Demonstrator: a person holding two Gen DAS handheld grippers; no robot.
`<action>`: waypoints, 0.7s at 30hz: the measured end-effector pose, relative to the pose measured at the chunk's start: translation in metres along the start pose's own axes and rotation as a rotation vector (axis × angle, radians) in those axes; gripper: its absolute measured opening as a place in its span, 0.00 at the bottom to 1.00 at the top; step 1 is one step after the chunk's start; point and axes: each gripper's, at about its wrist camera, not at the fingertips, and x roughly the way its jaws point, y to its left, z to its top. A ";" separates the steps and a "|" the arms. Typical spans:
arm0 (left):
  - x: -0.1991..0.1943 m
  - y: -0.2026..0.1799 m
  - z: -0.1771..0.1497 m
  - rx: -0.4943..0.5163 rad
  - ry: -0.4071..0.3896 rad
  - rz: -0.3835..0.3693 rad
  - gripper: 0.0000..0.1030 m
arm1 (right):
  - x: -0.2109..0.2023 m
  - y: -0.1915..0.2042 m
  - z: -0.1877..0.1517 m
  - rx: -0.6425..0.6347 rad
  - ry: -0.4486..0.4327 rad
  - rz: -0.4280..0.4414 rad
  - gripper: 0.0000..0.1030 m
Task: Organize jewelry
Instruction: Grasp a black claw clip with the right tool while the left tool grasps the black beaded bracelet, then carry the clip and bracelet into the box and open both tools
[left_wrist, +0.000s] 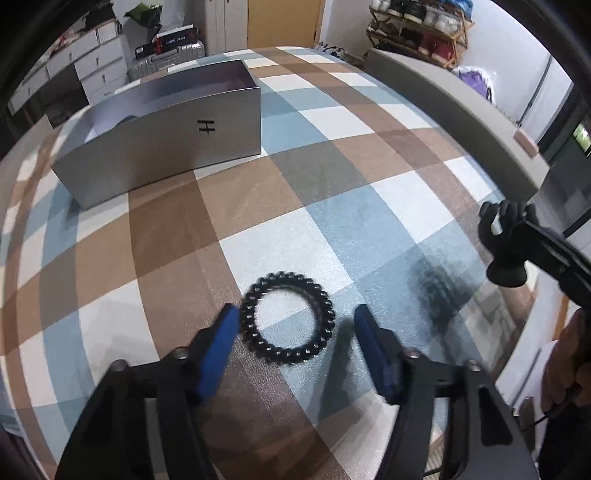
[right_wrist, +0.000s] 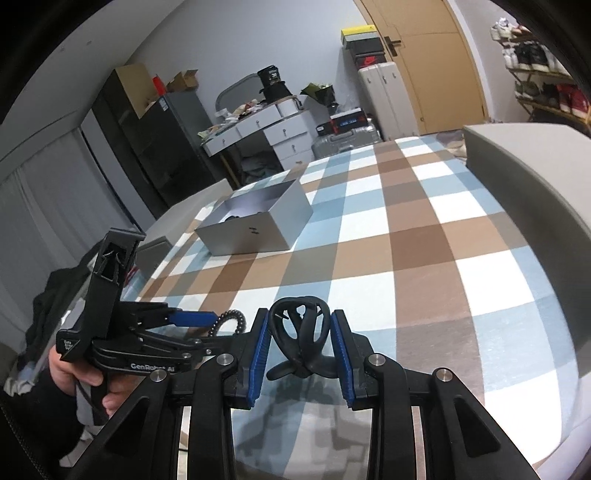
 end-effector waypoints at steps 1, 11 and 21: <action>0.000 -0.002 -0.001 0.012 0.002 0.023 0.44 | -0.001 0.001 0.000 -0.005 -0.004 0.000 0.31; -0.003 0.001 -0.005 0.005 0.005 0.025 0.36 | -0.003 0.005 -0.001 -0.012 -0.030 0.017 0.31; -0.010 0.016 -0.003 -0.058 -0.030 0.022 0.36 | 0.006 0.015 0.013 -0.018 -0.037 0.076 0.31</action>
